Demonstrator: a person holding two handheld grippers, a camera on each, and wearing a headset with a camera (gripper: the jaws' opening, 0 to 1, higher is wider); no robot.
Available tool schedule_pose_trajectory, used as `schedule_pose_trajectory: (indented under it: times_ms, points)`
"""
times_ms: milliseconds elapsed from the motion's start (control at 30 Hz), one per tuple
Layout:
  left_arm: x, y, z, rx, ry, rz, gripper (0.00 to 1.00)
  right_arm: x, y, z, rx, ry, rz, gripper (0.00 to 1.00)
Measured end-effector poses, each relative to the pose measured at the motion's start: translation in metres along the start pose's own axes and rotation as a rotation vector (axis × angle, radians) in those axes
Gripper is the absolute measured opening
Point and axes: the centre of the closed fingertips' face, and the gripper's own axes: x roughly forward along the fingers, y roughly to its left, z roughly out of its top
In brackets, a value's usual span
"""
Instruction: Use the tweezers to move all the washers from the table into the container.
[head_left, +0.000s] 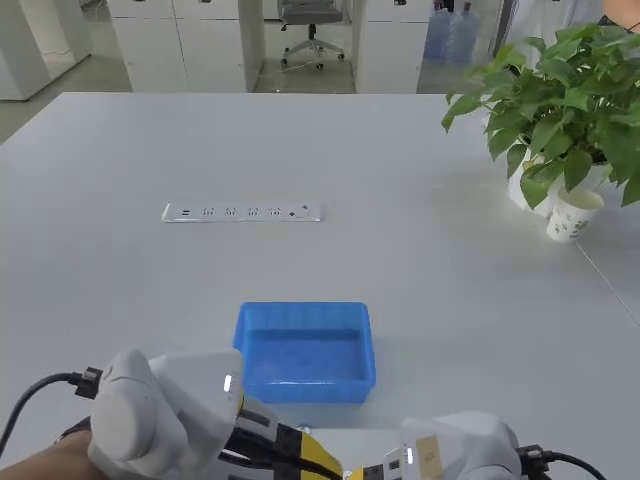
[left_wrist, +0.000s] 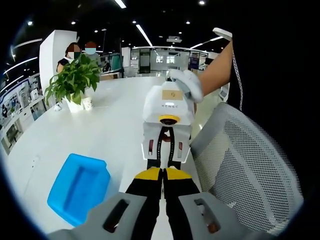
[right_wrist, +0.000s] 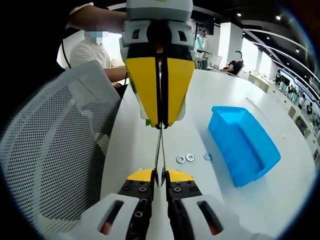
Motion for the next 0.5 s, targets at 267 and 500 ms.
schedule_pose_trajectory:
  times_ms: [267,500]
  points:
    - [0.0087,0.0009,0.0057,-0.008,-0.02,-0.019,0.04,-0.0027,-0.0005,-0.0025,0.017,-0.003,-0.004,0.09]
    - [0.0089,0.0012,0.006,-0.028,-0.009,-0.041,0.03,-0.0033,-0.0019,-0.0026,0.014,-0.003,-0.016,0.11]
